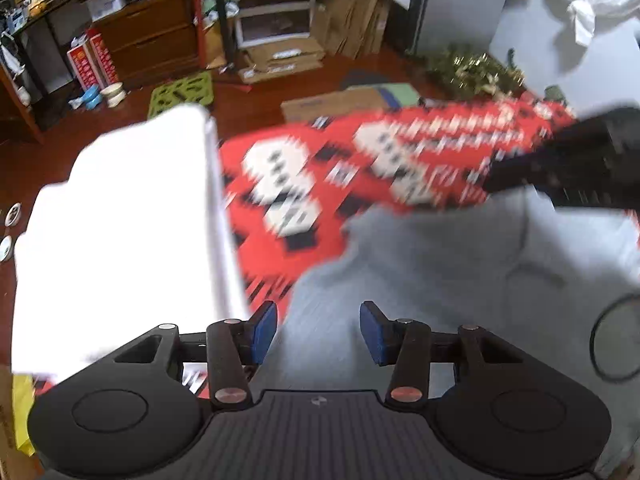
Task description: Fold clothes
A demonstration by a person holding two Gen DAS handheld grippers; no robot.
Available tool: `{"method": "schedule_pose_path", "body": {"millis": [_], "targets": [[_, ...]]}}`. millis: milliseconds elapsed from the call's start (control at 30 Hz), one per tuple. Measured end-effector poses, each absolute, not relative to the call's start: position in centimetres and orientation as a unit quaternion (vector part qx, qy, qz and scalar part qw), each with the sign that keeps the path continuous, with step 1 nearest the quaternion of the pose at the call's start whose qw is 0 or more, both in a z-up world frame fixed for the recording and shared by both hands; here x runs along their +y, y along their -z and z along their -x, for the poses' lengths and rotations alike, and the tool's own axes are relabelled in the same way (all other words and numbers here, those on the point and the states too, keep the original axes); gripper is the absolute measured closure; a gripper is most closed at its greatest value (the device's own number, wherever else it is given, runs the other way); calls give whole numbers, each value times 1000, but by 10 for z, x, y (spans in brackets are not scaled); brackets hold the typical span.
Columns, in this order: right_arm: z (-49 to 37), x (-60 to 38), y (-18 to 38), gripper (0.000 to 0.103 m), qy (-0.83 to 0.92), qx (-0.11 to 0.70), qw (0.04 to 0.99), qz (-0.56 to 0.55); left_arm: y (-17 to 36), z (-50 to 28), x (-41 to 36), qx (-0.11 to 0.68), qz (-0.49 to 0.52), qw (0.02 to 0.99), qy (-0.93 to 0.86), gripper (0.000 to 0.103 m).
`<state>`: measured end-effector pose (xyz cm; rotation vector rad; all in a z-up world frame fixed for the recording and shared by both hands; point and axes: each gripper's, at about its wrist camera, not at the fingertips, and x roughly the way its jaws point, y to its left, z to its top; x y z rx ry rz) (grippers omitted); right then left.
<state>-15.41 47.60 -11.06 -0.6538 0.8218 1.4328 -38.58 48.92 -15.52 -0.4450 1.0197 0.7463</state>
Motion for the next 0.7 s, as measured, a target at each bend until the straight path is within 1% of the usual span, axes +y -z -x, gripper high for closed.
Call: {"method": "schedule_pose_path", "body": {"millis": [100, 233, 367, 433, 500, 633, 700], "targets": [[178, 505, 119, 86, -645, 346, 605, 312, 168, 409, 487, 472, 234, 774, -351, 59], [198, 540, 130, 86, -662, 320, 578, 354, 177, 420, 483, 464, 263, 772, -346, 59], [192, 569, 145, 86, -661, 322, 567, 371, 182, 422, 477, 453, 277, 778, -337, 59], [186, 580, 155, 85, -657, 336, 557, 381, 184, 419, 478, 450, 277, 780, -335, 59], [184, 584, 161, 85, -662, 353, 537, 387, 187, 417, 481, 448, 277, 781, -335, 59], [192, 575, 166, 85, -670, 355, 507, 411, 190, 419, 488, 439, 291, 779, -340, 59], [195, 570, 166, 83, -672, 356, 498, 417, 192, 419, 491, 439, 295, 777, -341, 59]]}}
